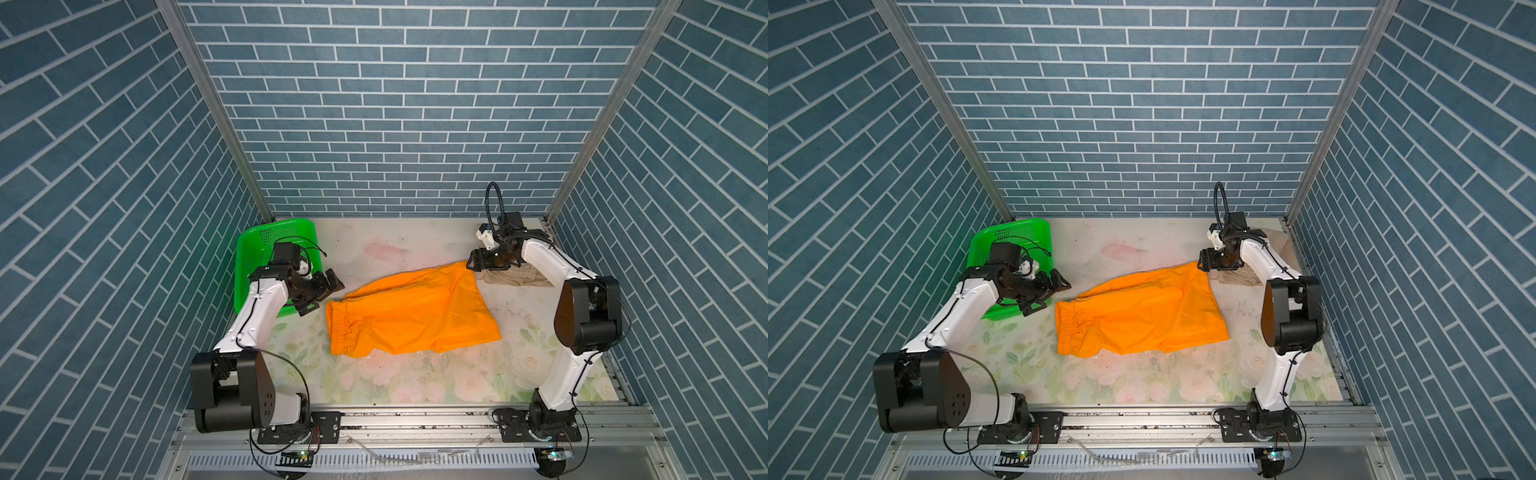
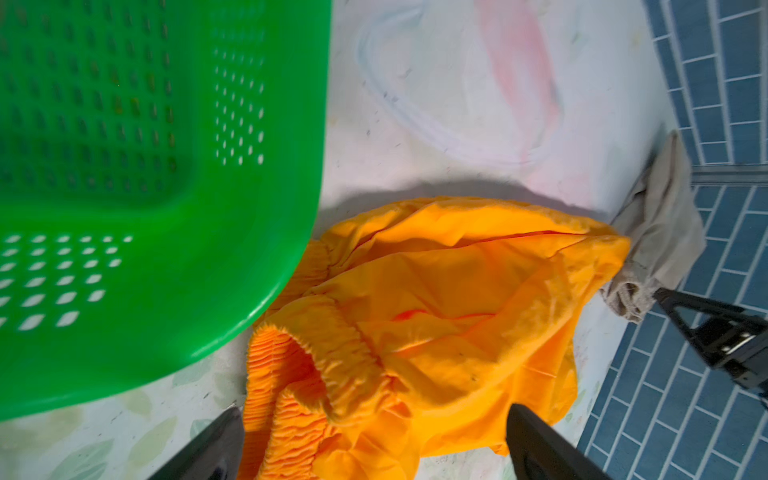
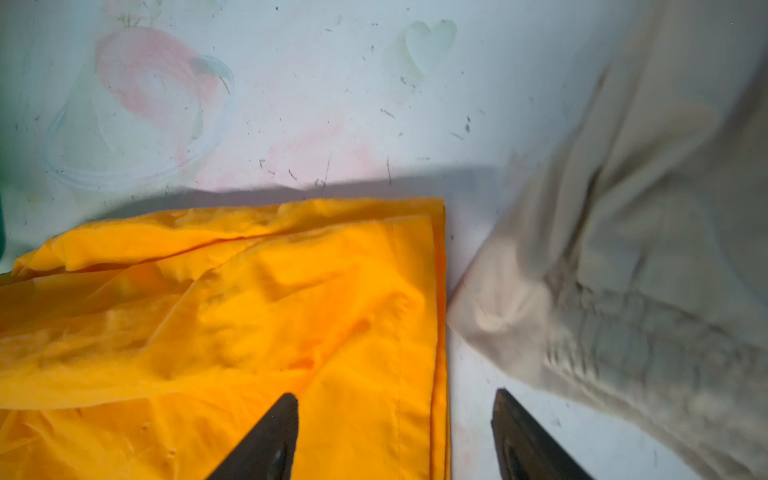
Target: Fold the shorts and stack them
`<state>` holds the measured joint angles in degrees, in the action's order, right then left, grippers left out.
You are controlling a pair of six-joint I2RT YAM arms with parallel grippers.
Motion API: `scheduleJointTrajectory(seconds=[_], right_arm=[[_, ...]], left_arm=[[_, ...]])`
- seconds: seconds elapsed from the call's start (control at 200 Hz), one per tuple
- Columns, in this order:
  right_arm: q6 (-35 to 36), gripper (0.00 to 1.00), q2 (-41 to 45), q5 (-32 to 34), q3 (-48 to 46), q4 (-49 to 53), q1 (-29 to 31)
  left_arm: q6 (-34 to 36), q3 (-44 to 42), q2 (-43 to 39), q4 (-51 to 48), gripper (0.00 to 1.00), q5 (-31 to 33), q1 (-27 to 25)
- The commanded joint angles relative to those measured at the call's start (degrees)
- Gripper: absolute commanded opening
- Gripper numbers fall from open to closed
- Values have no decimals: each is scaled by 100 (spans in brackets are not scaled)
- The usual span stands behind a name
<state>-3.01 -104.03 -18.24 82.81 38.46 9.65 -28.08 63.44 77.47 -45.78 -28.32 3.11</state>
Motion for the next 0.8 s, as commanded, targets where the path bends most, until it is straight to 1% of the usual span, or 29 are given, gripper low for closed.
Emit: scheduleJointTrajectory(seconds=[0.0,0.045,0.105,0.165,0.235,0.3,0.355,0.415,0.495,0.535,0.575,0.605,0.65,0.73,0.765,0.795], right_arm=[[-474,75,719,140,-742,-73,-121],[-635,75,939,187,-1182,-111,-121],[-851,75,1200,166,-1743,-276,-121],[-1055,75,1384,124,-2218,-452,-121],[-1183,75,1512,8,-2612,-580,-121],[-1253,75,1619,-3,-2901,-639,-121],[-1300,75,1680,-13,-3102,-668,-121],[-1371,74,1718,-136,-3310,-768,-121],[-1537,72,1725,-257,-3575,-990,-121],[-1589,69,1711,-299,-3675,-1096,-121],[-1630,63,1690,-296,-3737,-1148,-121],[-1670,53,1699,-280,-3768,-1185,-122],[-1707,35,1721,-261,-3818,-1273,-130],[-1748,9,1763,-190,-3842,-1284,-163],[-1760,0,1798,-159,-3842,-1264,-180],[-1772,0,1828,-114,-3834,-1233,-206]], left_arm=[[179,357,-566,-570,100,-98,15],[145,260,-736,-517,100,-361,-54],[-3,-16,-993,-320,100,-516,-370],[-151,-337,-1173,-20,100,-496,-920],[-388,-816,-1260,599,100,-484,-1612],[-595,-1290,-1227,1346,100,-524,-2022],[-743,-1595,-1099,1900,100,-530,-2113],[-714,-1763,-896,2414,100,-476,-2113],[-372,-1620,-526,2512,100,-122,-2112],[-231,-1552,-357,2567,100,-32,-2113],[-121,-1475,-227,2574,100,115,-2096],[-51,-1413,-144,2578,100,226,-2079],[2,-1365,-45,2648,100,282,-2001],[4,-1354,83,2862,100,110,-1801],[25,-1388,118,2942,100,48,-1710],[52,-1437,141,2996,100,52,-1639]])
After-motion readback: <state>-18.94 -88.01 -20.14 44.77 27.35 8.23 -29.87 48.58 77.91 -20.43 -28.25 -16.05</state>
